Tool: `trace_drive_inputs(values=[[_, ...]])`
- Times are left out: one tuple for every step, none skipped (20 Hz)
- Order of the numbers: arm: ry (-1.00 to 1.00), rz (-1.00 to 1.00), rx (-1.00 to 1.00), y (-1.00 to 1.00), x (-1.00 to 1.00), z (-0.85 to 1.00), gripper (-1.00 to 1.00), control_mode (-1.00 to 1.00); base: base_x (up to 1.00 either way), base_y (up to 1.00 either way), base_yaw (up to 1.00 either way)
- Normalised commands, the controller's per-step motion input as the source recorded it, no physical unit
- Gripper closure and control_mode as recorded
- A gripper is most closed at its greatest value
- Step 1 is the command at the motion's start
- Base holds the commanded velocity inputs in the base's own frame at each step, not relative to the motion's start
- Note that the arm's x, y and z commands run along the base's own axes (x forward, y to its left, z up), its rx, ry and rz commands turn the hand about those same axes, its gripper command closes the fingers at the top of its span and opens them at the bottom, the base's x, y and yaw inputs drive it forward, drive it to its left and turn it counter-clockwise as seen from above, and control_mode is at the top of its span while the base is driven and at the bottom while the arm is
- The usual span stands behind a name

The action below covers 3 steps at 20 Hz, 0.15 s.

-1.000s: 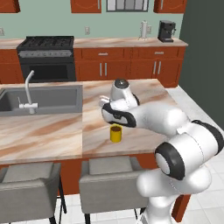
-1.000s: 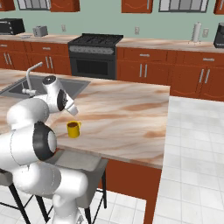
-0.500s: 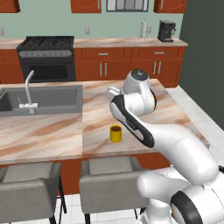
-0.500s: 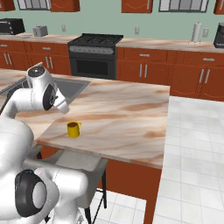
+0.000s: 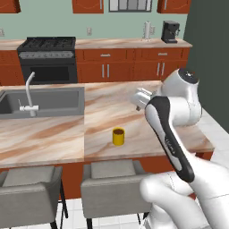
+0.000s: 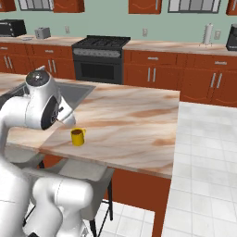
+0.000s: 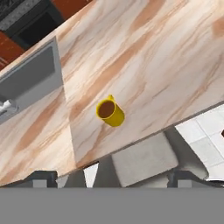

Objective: Pick up the marshmallow and place it in the cup of hot chocolate on the dining counter.

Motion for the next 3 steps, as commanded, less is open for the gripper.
trace_drive_inputs(values=[[0.00, 0.12, 0.00, -0.38, -1.00, 0.64, -1.00, -1.00, 0.00, 0.00, 0.00], [-0.02, 0.11, 0.00, -0.35, -1.00, 0.56, -1.00, -1.00, 0.00, 0.00, 0.00], [-0.08, 0.10, 0.00, -0.36, -1.00, 0.52, -1.00, -1.00, 0.00, 0.00, 0.00]])
